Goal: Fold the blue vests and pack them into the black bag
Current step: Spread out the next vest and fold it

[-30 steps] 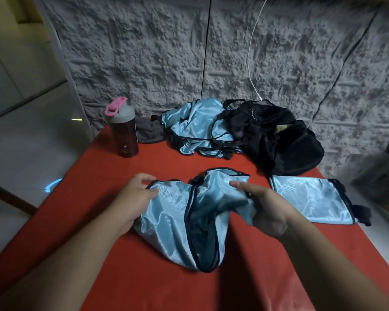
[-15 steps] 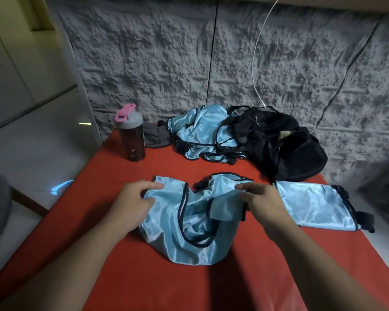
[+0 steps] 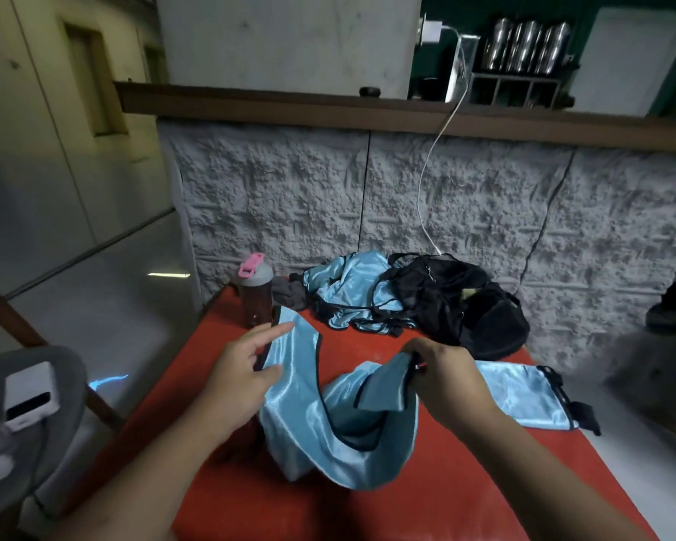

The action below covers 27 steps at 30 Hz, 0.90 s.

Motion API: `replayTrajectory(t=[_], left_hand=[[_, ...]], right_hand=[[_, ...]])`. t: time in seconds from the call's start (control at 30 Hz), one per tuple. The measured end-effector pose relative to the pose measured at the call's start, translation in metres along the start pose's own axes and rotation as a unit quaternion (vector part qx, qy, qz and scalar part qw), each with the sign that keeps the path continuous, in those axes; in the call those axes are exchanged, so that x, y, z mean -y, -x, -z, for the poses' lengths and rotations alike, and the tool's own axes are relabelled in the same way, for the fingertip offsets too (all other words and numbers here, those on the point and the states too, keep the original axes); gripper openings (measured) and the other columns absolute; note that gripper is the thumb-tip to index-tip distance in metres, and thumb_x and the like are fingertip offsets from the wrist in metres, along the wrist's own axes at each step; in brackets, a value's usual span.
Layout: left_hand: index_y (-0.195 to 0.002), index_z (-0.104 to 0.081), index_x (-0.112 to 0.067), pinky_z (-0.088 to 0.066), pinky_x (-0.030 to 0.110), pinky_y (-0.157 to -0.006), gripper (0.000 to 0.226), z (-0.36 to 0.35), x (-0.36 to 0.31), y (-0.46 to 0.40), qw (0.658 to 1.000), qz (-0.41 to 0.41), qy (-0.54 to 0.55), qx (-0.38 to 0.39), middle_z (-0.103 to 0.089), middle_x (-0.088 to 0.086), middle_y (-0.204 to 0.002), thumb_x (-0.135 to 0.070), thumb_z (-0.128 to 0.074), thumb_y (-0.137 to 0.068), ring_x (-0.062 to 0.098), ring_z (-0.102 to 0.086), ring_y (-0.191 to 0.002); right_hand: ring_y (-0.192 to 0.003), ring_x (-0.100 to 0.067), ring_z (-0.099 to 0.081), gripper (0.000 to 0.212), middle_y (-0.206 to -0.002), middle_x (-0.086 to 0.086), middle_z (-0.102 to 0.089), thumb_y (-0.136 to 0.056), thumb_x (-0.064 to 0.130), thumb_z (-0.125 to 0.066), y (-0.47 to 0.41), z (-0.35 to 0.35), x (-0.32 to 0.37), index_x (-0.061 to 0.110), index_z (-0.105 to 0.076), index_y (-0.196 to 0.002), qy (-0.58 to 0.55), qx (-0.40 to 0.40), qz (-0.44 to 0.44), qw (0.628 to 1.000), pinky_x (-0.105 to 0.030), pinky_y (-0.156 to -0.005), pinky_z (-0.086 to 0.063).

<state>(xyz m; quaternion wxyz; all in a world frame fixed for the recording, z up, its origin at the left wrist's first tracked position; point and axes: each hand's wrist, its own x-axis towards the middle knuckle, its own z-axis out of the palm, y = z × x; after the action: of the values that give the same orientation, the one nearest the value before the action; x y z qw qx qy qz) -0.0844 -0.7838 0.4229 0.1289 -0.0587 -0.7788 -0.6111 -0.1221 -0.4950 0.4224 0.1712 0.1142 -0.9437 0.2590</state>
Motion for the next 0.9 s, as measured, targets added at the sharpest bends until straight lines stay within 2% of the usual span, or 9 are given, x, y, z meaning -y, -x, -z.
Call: replayTrajectory(t=[0.1, 0.2, 0.3, 0.43, 0.53, 0.7, 0.8, 0.83, 0.9], left_hand=[[-0.125, -0.069, -0.028, -0.049, 0.016, -0.094, 0.068, 0.013, -0.037, 0.008, 0.998, -0.035, 0.043, 0.006, -0.063, -0.020, -0.131, 0.024, -0.058, -0.083, 0.002, -0.060, -0.123], [-0.127, -0.068, -0.023, -0.052, 0.014, -0.084, 0.064, 0.028, -0.075, 0.017, 0.992, -0.051, 0.113, 0.025, -0.067, -0.010, -0.130, 0.023, -0.060, -0.083, 0.006, -0.063, -0.120], [-0.127, -0.069, -0.024, -0.049, 0.014, -0.091, 0.063, 0.041, -0.107, 0.016, 0.986, -0.094, 0.133, 0.029, -0.062, -0.004, -0.139, 0.014, -0.067, -0.078, 0.008, -0.055, -0.131], [-0.133, -0.063, -0.016, -0.056, 0.032, -0.095, 0.064, 0.052, -0.140, -0.004, 0.976, -0.111, 0.185, 0.038, -0.069, 0.003, -0.130, 0.013, -0.063, -0.076, 0.020, -0.065, -0.120], [-0.136, -0.061, -0.015, -0.057, 0.034, -0.093, 0.064, 0.057, -0.142, -0.039, 0.969, -0.088, 0.230, 0.034, -0.069, 0.010, -0.127, 0.021, -0.052, -0.084, 0.026, -0.067, -0.115], [-0.137, -0.062, -0.024, -0.055, 0.039, -0.098, 0.067, 0.043, -0.071, -0.113, 0.983, -0.008, 0.185, 0.012, -0.068, 0.009, -0.130, 0.022, -0.051, -0.088, 0.025, -0.066, -0.118], [-0.133, -0.063, -0.031, -0.056, 0.024, -0.090, 0.073, 0.023, 0.013, -0.153, 0.997, 0.029, 0.078, -0.004, -0.055, -0.001, -0.145, 0.022, -0.057, -0.085, 0.009, -0.064, -0.116], [-0.133, -0.062, -0.033, -0.055, 0.024, -0.091, 0.075, 0.015, 0.043, -0.164, 0.999, 0.038, 0.027, -0.009, -0.053, -0.005, -0.146, 0.022, -0.059, -0.083, 0.004, -0.063, -0.114], [-0.133, -0.062, -0.028, -0.052, 0.032, -0.099, 0.074, -0.001, 0.110, -0.182, 0.994, 0.070, -0.080, -0.004, -0.059, -0.001, -0.139, 0.022, -0.061, -0.078, 0.013, -0.063, -0.116]], right_hand=[[-0.065, -0.028, -0.067, 0.025, -0.065, -0.002, -0.069, -0.068, 0.002, -0.067, 0.004, 0.033, 0.014, 0.019, -0.073, -0.085, -0.010, -0.085, 0.015, 0.996, -0.036, -0.057, -0.053], [-0.056, -0.027, -0.058, 0.005, -0.059, -0.005, -0.063, -0.075, 0.014, -0.063, 0.005, 0.070, 0.027, 0.014, -0.068, -0.077, -0.079, -0.121, 0.000, 0.990, -0.042, -0.056, -0.052], [-0.051, -0.017, -0.056, 0.012, -0.055, 0.003, -0.063, -0.082, 0.018, -0.064, -0.006, 0.109, 0.039, 0.019, -0.067, -0.071, -0.174, -0.148, -0.028, 0.973, -0.036, -0.055, -0.051], [-0.053, -0.012, -0.046, 0.018, -0.052, 0.002, -0.057, -0.090, 0.011, -0.064, -0.036, 0.149, 0.056, 0.011, -0.068, -0.073, -0.264, -0.194, -0.055, 0.943, -0.031, -0.057, -0.037], [-0.045, -0.009, -0.042, 0.024, -0.047, 0.012, -0.052, -0.094, 0.017, -0.066, -0.069, 0.157, 0.056, 0.014, -0.069, -0.071, -0.305, -0.205, -0.077, 0.927, -0.029, -0.053, -0.035], [-0.060, -0.020, -0.062, 0.033, -0.065, -0.006, -0.070, -0.088, 0.041, -0.074, -0.135, 0.105, 0.012, 0.011, -0.072, -0.075, -0.258, -0.165, -0.133, 0.942, -0.033, -0.058, -0.047], [-0.057, -0.022, -0.059, 0.036, -0.062, -0.009, -0.067, -0.089, 0.039, -0.074, -0.162, 0.035, -0.035, 0.006, -0.072, -0.075, -0.225, -0.111, -0.186, 0.950, -0.031, -0.058, -0.045], [-0.055, -0.023, -0.058, 0.038, -0.058, -0.007, -0.064, -0.089, 0.038, -0.074, -0.169, 0.008, -0.053, 0.006, -0.070, -0.070, -0.211, -0.096, -0.206, 0.951, -0.033, -0.057, -0.046], [-0.049, -0.025, -0.056, 0.040, -0.051, -0.006, -0.061, -0.088, 0.037, -0.074, -0.177, -0.053, -0.094, 0.005, -0.067, -0.065, -0.181, -0.061, -0.254, 0.948, -0.036, -0.054, -0.049]])
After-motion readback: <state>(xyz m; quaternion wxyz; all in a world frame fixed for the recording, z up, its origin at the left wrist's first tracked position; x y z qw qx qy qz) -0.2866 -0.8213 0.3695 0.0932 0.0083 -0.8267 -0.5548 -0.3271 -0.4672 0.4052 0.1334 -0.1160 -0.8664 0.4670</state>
